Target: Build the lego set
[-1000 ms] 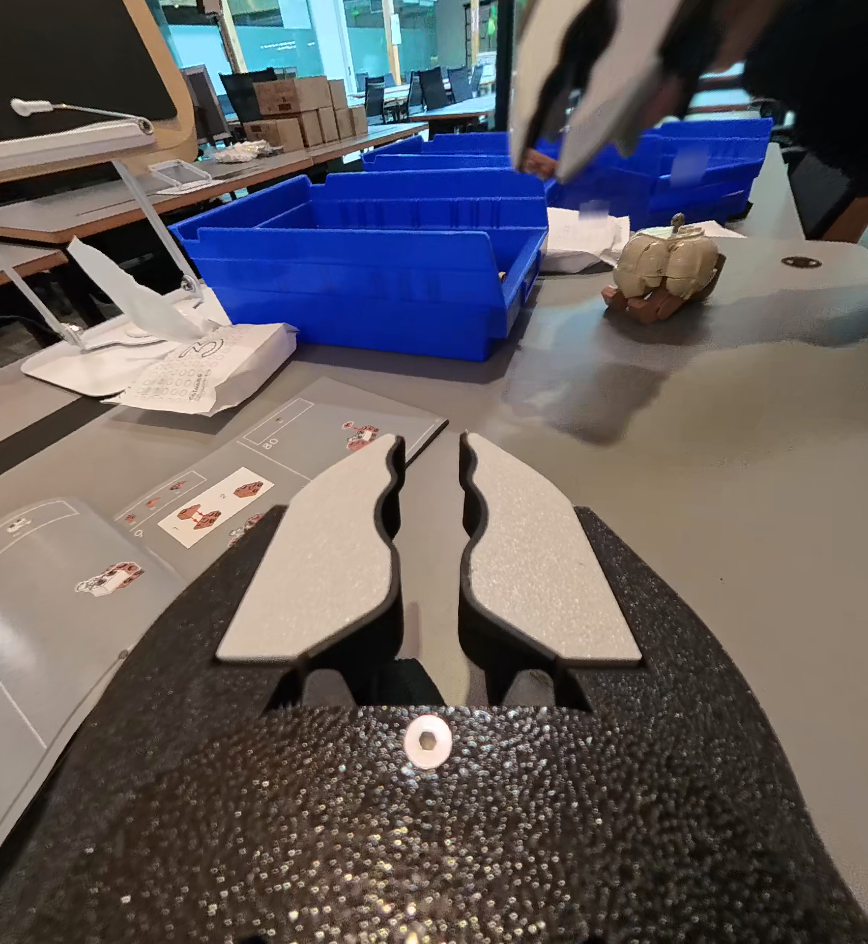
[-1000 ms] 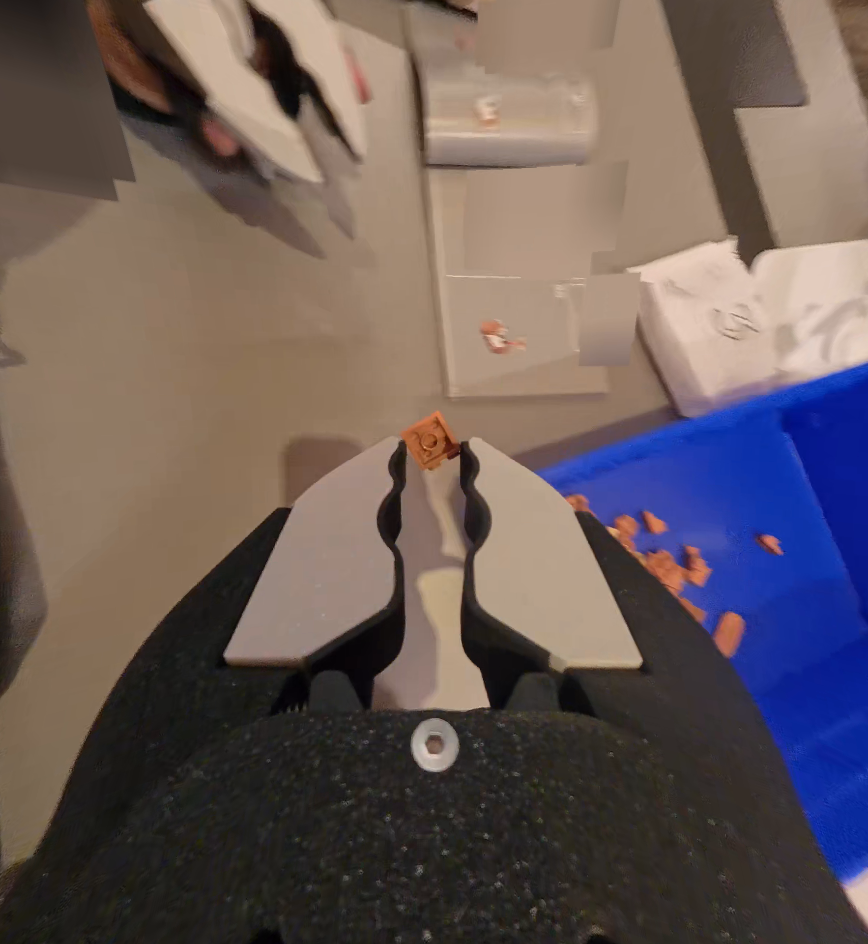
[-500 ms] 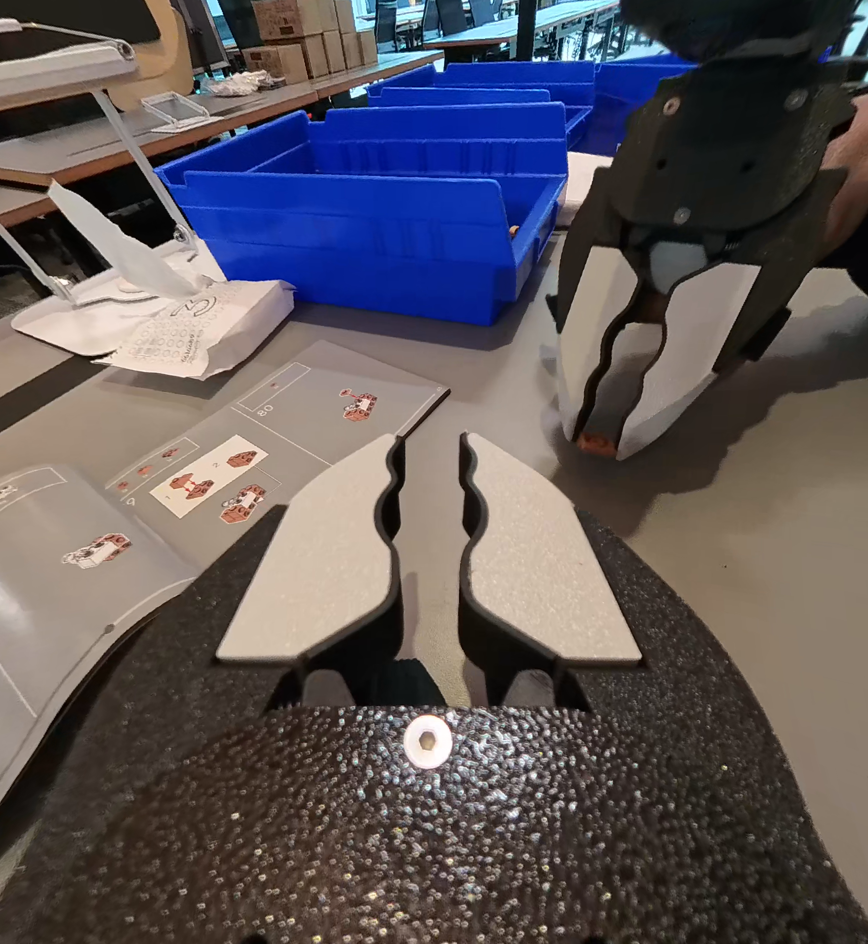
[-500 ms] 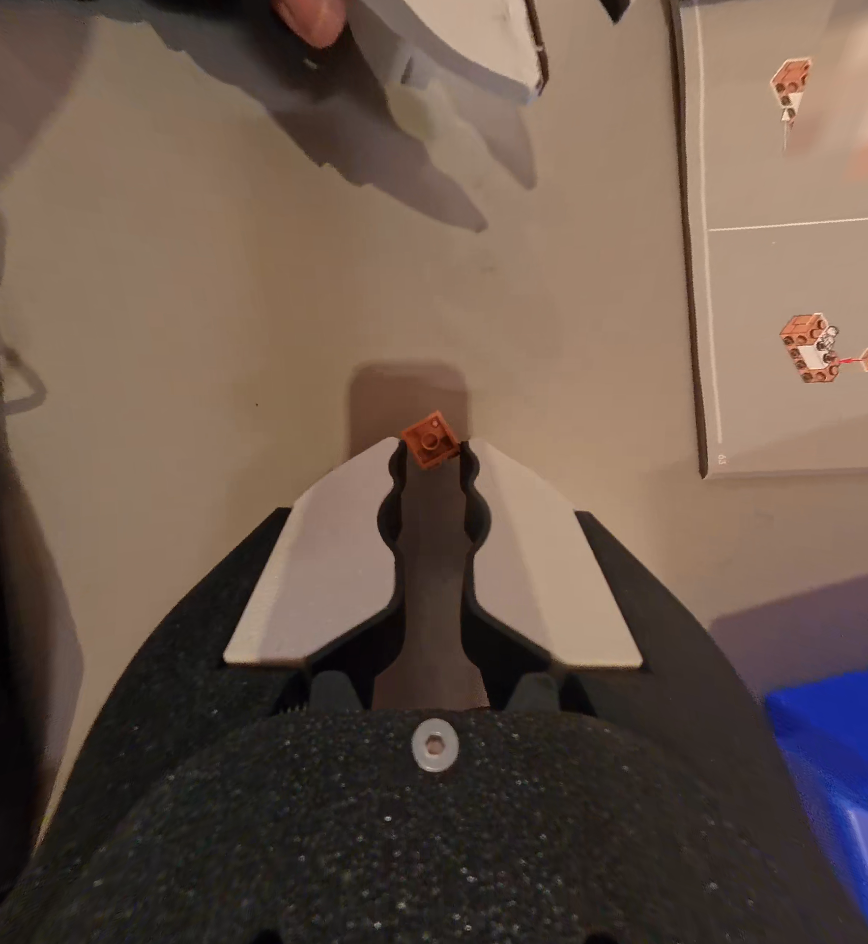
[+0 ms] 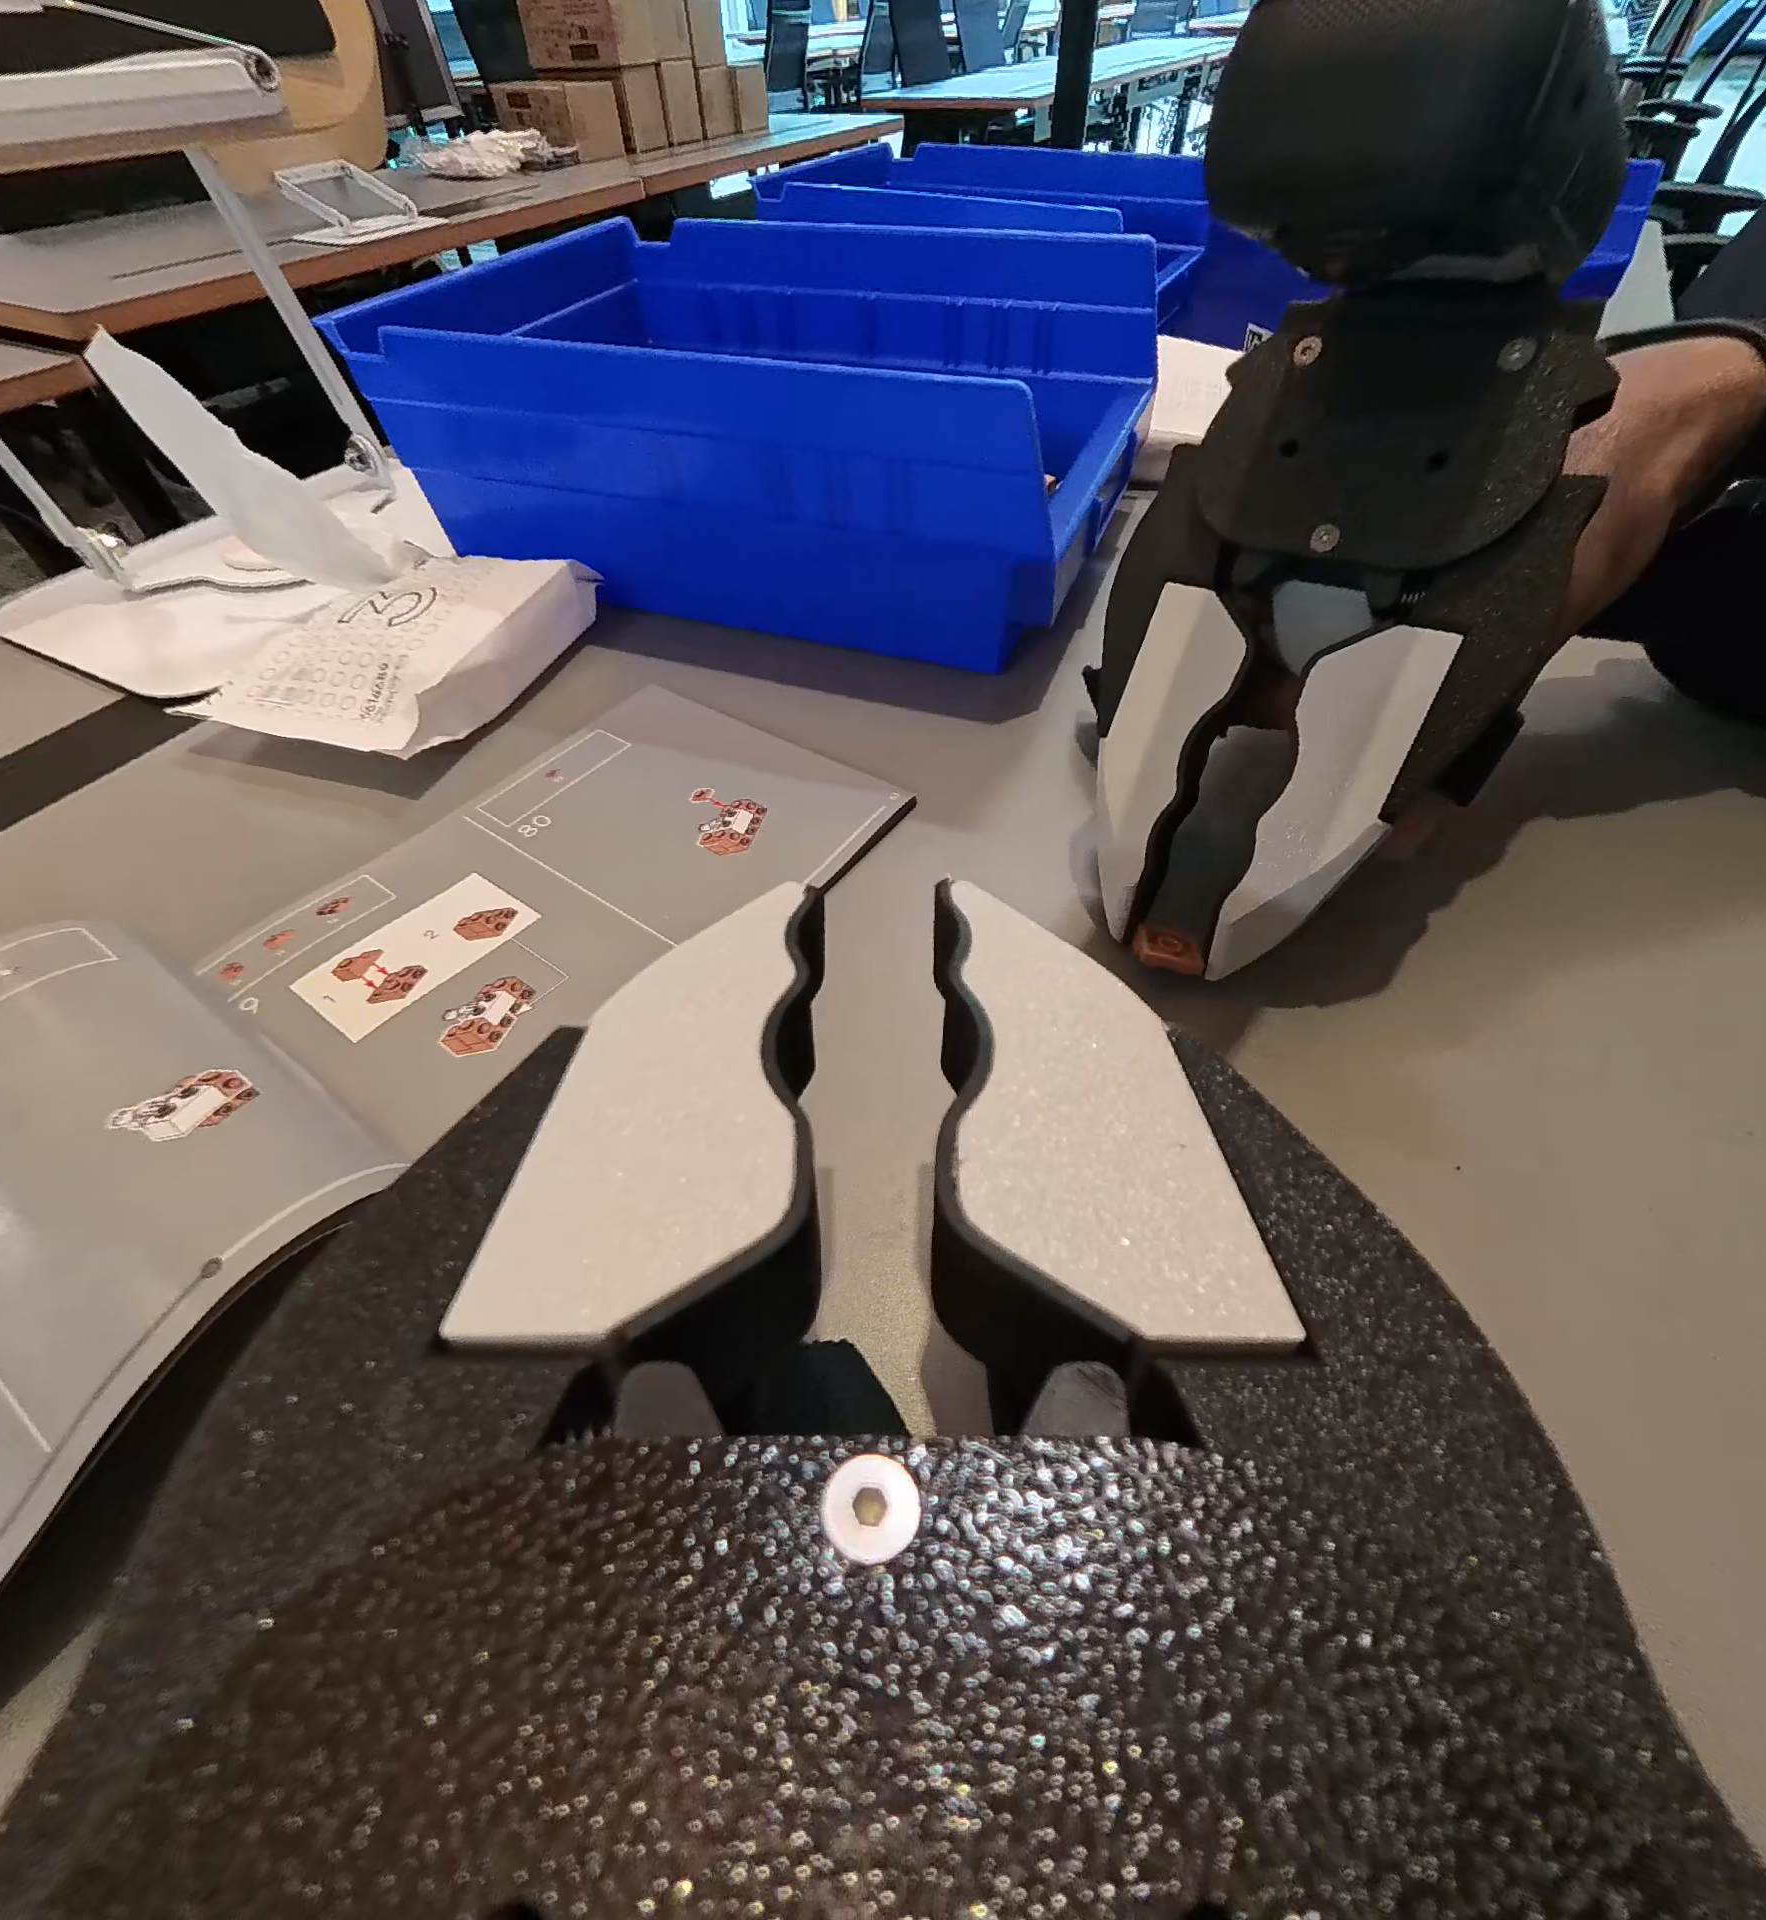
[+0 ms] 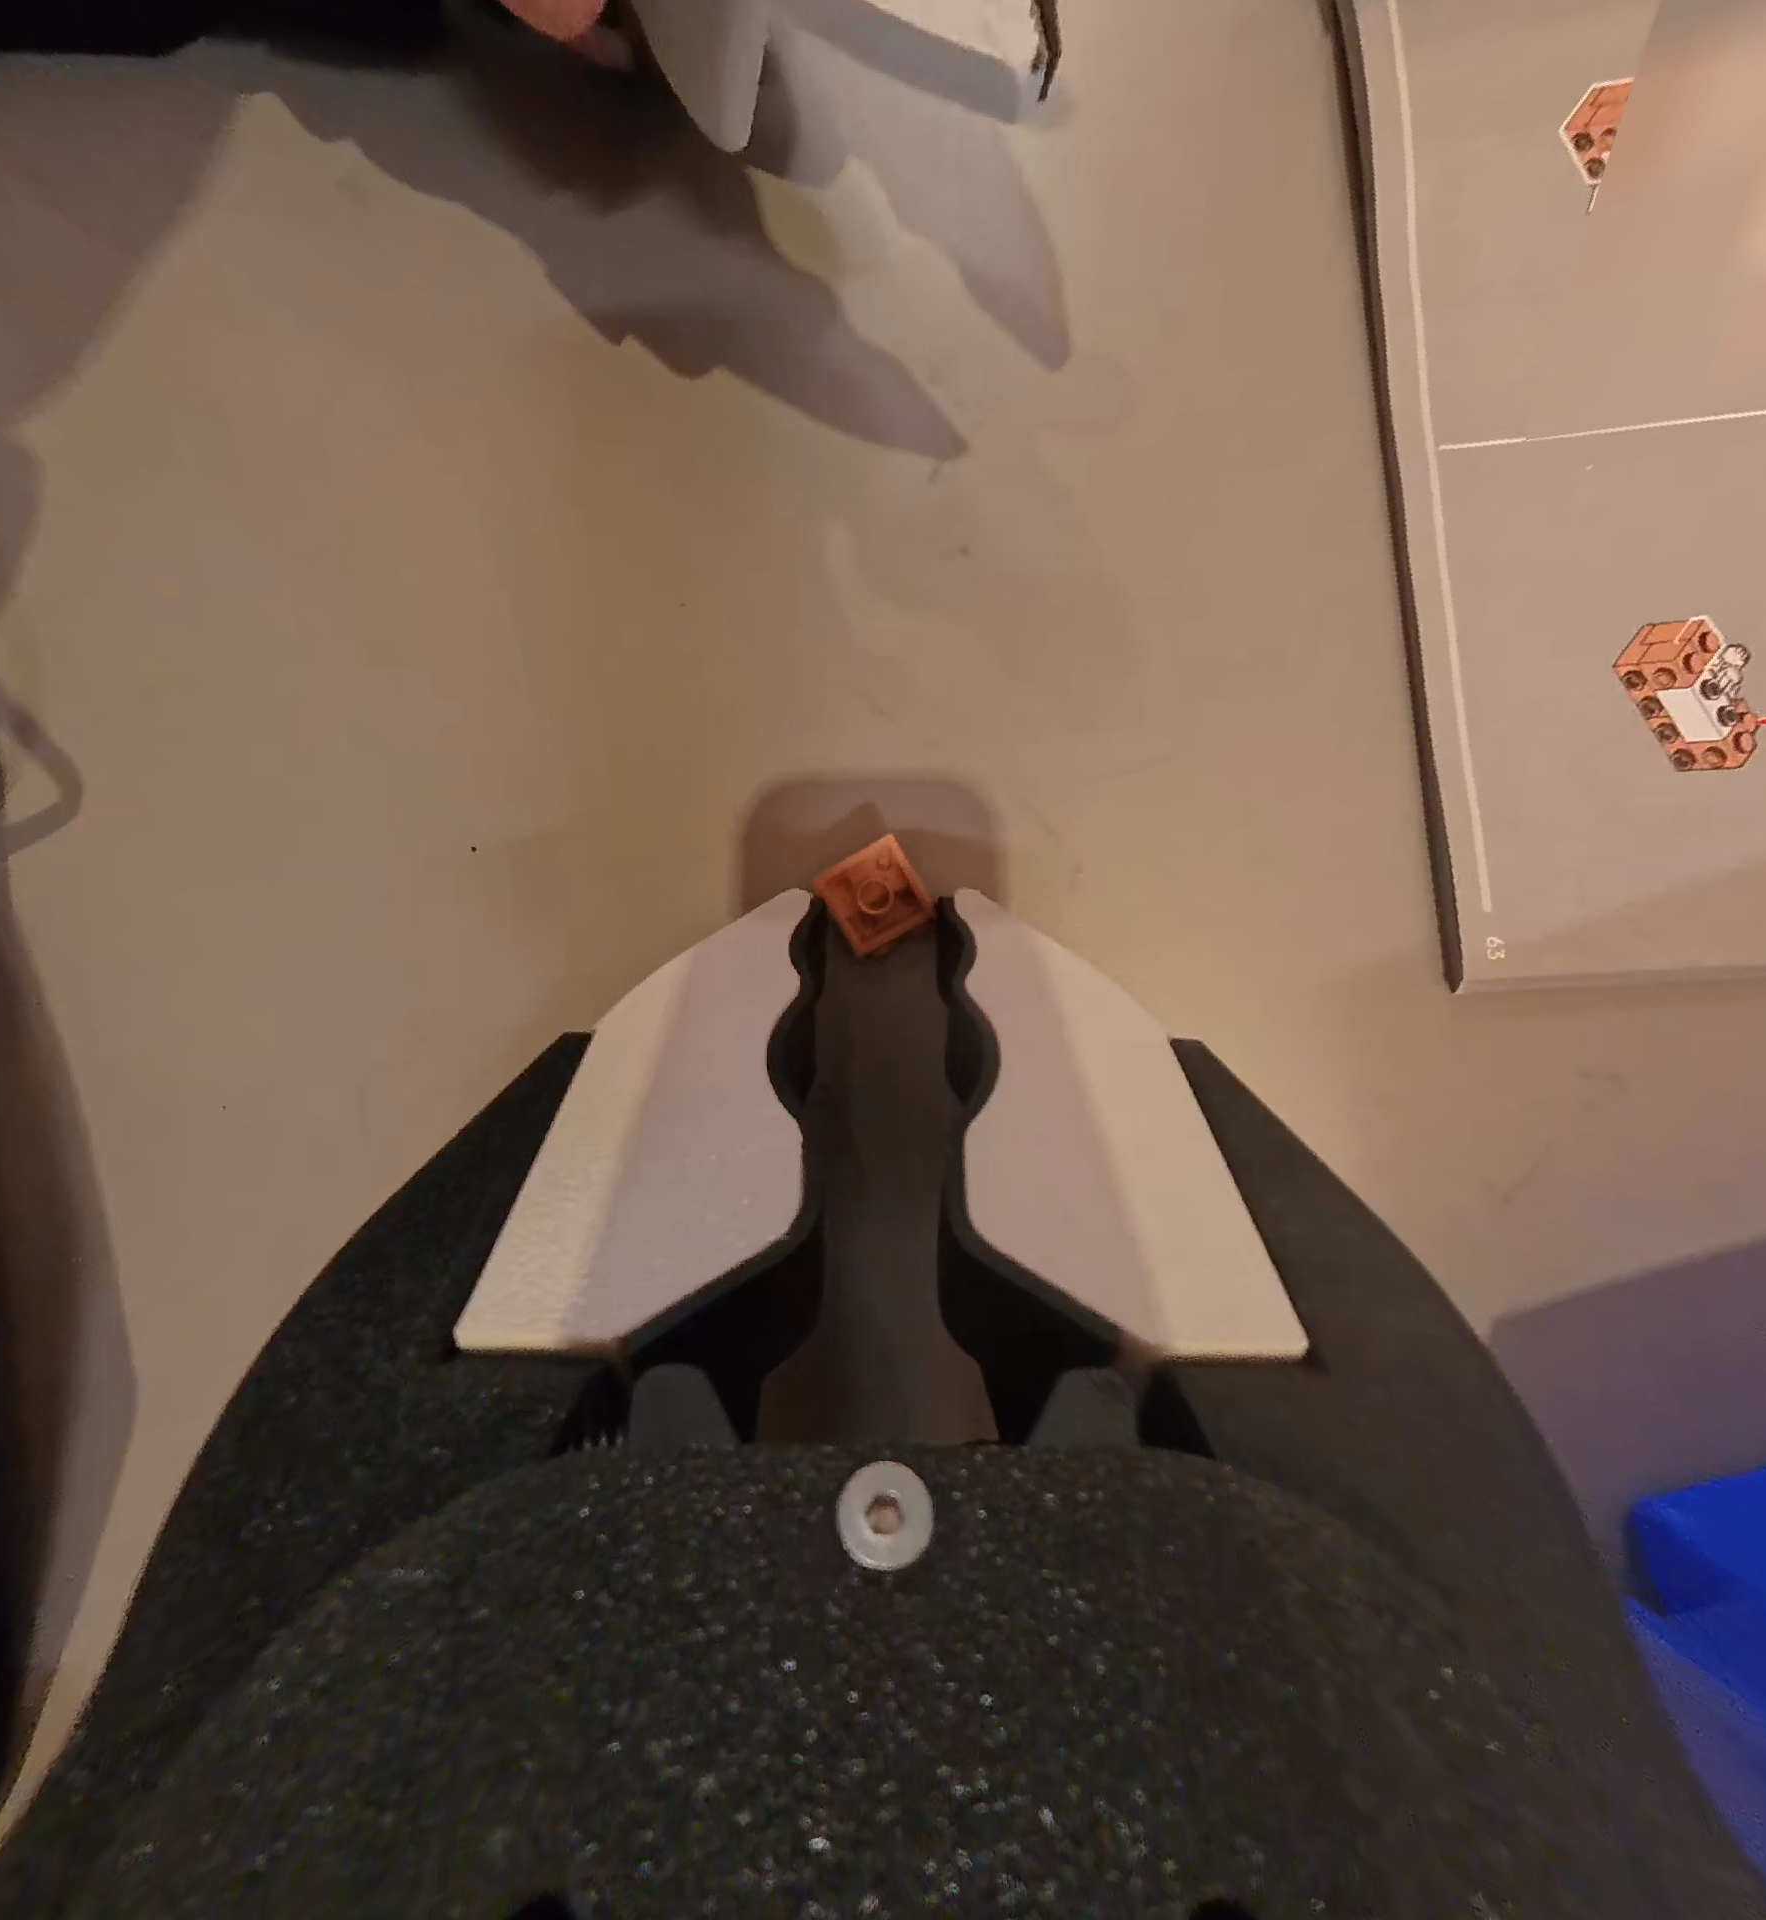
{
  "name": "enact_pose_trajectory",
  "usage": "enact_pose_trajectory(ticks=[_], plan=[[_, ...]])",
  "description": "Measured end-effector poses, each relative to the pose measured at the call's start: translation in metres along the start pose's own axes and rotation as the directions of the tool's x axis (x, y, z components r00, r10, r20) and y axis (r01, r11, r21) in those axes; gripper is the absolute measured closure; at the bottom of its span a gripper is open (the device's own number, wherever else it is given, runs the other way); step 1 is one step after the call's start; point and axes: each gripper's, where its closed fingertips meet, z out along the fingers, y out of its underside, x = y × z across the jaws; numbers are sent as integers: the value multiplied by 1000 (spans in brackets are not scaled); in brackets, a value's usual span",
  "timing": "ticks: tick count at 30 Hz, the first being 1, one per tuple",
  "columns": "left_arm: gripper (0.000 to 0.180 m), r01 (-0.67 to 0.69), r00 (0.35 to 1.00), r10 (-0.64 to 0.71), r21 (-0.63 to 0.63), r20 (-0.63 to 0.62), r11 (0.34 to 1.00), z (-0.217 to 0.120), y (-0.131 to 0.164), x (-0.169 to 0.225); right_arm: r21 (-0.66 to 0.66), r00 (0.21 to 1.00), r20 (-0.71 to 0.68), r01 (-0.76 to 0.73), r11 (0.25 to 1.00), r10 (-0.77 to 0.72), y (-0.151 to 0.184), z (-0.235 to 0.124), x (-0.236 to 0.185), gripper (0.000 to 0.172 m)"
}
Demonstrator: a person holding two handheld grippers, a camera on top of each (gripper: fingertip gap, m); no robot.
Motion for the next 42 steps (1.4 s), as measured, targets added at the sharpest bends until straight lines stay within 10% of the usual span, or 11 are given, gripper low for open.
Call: enact_pose_trajectory(ticks=[31, 42], plan=[[161, 24, 1000, -24, 5, -7, 1000, 0, -1, -2, 29, 1000, -20, 1, 1000, -1, 1, -4, 1, 134], [161, 13, 1000, -13, -3, 10, 1000, 1, 0, -5, 367, 995, -104, 36, 929, 2, -40, -133, -10, 143]])
